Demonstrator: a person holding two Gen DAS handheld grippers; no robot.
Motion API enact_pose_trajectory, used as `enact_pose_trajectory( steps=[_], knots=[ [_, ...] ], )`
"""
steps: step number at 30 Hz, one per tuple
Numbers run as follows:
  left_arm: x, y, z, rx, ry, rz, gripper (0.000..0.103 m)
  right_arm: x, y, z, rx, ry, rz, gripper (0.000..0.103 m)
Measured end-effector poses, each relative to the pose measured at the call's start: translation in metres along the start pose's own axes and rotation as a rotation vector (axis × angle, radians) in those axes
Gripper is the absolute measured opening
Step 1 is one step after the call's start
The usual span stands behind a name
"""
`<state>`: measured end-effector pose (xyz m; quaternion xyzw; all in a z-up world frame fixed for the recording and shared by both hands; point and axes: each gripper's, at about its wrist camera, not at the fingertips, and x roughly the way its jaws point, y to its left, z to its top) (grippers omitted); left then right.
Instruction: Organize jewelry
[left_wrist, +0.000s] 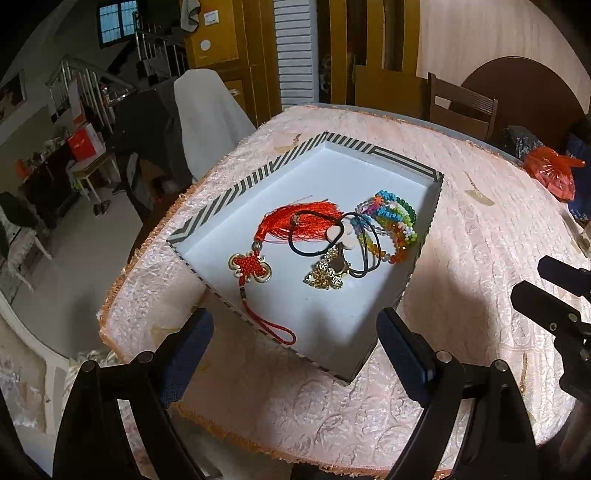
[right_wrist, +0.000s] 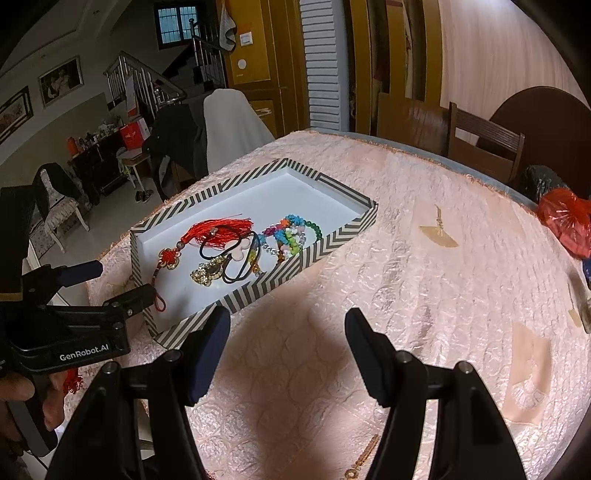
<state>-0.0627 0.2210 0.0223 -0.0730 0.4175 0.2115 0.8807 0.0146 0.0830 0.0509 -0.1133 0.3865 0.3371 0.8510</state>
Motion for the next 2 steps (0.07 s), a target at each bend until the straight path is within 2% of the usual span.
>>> enact_pose_trajectory(
  steps=[2],
  knots=[
    [-0.0017,-0.0024,-0.0001,0.016,-0.01,0.01,0.103,0.0001,0.0002,-0.0001,-0.001,-0.002,-0.001,0.068]
  ],
)
